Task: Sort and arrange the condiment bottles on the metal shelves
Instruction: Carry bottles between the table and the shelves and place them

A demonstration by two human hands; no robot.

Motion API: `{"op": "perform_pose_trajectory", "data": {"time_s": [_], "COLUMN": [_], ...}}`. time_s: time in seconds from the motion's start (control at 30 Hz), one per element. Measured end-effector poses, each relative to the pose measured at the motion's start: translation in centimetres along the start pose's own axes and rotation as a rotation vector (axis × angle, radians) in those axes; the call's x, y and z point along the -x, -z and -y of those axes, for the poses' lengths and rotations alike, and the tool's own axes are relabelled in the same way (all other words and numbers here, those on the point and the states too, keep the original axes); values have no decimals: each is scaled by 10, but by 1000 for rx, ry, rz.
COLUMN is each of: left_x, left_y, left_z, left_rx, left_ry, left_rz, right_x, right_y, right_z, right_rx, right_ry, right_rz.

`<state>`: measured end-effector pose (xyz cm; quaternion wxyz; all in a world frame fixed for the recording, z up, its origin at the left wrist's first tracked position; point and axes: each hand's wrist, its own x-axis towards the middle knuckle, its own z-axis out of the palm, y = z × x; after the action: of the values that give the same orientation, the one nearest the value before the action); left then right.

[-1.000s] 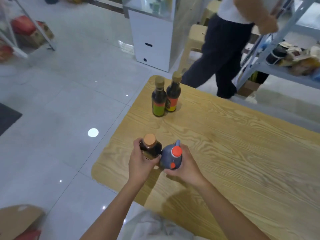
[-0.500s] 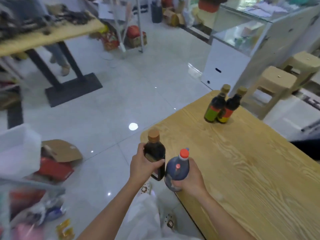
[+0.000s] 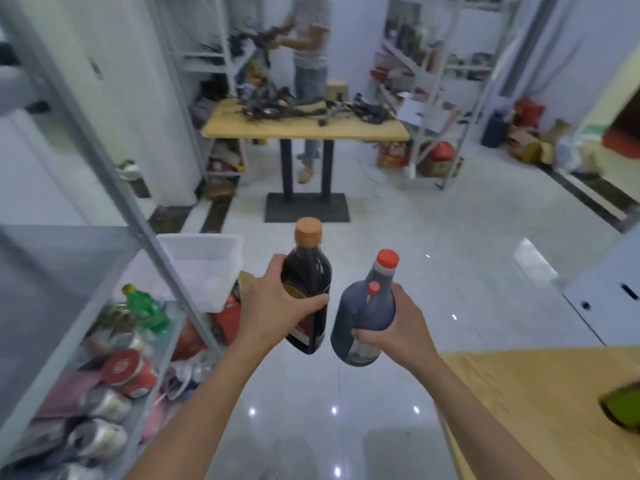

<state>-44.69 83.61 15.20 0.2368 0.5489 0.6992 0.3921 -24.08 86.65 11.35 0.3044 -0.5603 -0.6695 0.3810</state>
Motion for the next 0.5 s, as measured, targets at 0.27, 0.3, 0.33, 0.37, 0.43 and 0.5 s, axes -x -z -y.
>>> {"op": "perform_pose_trajectory", "data": {"time_s": [0.27, 0.3, 0.33, 0.37, 0.43, 0.5], "left_x": [-41, -42, -43, -43, -43, -44], "left_y": [172, 190, 208, 224, 253, 275], "left_z": [14, 15, 15, 14, 11, 4], "left_rx": [-153, -165, -180, -197, -223, -243], "left_ry": [-25, -22, -22, -23, -41, -72], "left_rz": [-474, -534, -596, -652, -758, -859], "right_x": [-98, -105, -113, -121, -134, -148], "right_y": [-98, -108, -116, -124, -138, -152], "right_z": [156, 174, 191, 208, 240, 270], "right_rx": [-60, -83, -106, -130, -175, -216], "right_ry": [438, 484, 524, 563, 651, 744], "right_rz": [139, 163, 189, 214, 262, 296]}}
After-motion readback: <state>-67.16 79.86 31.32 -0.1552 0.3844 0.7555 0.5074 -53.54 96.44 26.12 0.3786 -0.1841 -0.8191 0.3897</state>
